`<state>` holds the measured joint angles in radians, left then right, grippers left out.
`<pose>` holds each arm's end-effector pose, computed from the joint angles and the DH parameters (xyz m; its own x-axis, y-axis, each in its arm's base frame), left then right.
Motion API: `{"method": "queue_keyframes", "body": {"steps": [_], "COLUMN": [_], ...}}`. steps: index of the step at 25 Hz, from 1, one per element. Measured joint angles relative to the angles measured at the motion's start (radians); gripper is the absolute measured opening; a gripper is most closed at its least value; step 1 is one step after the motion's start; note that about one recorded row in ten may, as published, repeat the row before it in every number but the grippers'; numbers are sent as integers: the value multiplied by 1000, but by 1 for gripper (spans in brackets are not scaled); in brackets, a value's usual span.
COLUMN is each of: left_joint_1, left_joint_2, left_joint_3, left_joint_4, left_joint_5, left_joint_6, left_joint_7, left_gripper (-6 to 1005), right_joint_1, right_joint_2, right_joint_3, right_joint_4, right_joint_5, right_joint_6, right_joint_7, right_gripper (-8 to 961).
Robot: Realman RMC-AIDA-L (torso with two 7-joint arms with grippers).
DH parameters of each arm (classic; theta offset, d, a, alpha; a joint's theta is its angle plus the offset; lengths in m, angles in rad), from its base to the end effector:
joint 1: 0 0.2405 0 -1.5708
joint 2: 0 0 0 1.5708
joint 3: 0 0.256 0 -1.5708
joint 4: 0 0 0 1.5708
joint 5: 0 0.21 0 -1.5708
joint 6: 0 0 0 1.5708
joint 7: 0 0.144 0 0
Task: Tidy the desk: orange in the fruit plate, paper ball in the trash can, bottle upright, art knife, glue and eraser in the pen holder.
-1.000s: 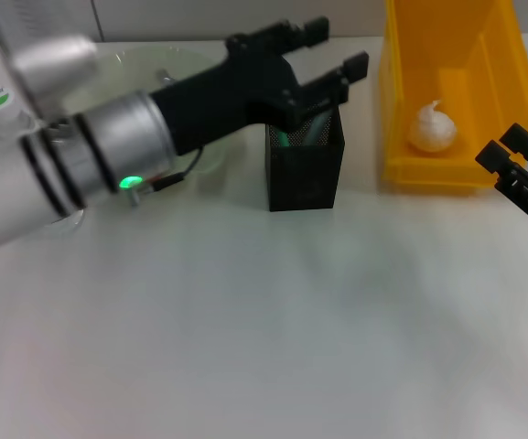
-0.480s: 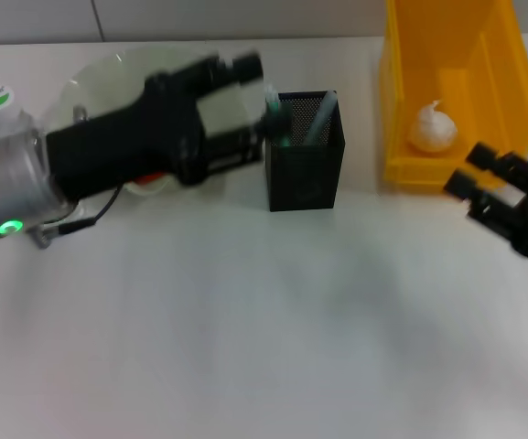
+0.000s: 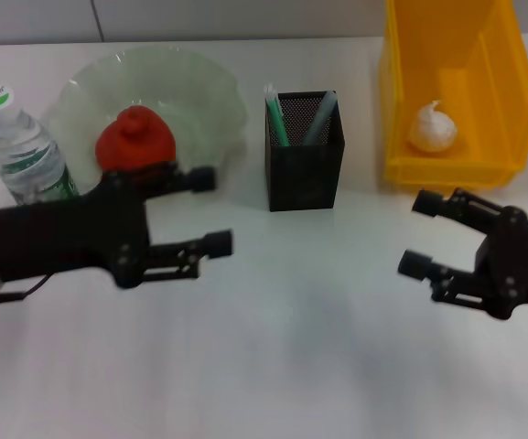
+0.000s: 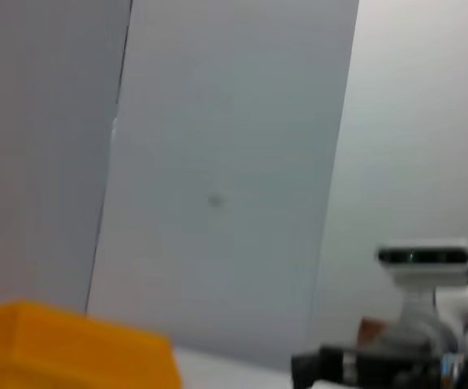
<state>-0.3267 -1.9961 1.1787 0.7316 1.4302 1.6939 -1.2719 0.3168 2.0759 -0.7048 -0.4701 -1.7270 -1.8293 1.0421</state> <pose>-0.2432 0.2794 0.0121 0.7223 0.1796 0.6678 0.2681 -0.9629 -0.0310 0.2846 0.2439 -0.0014 0.6114 -0.1852 -0.7694 -0.4029 -0.9096 -0.1012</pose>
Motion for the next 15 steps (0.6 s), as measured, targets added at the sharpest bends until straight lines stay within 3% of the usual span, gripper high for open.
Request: {"method": "queue_keyframes", "body": {"steps": [3,7,15], "left_joint_1": [23,62,85], "left_joint_2": [-4,-4,14], "left_joint_3": [-58,-81,-82], "left_joint_4": [-3,-19,-84], "left_joint_5": [79,122,125], "left_joint_6": [6,24,31], "left_joint_7": [5,54,105], "left_gripper": [791,789,784], "right_joint_1": [1,20,65], "right_joint_2": [5,6,7], "right_joint_3": [-18,-129,-256], "right_joint_4": [-4,-6,-10], "right_joint_5": [-17,-18,-20], "right_joint_6": [3,14,85], "right_joint_7": [-2,-38,-58], "right_gripper": [702,820,822]}}
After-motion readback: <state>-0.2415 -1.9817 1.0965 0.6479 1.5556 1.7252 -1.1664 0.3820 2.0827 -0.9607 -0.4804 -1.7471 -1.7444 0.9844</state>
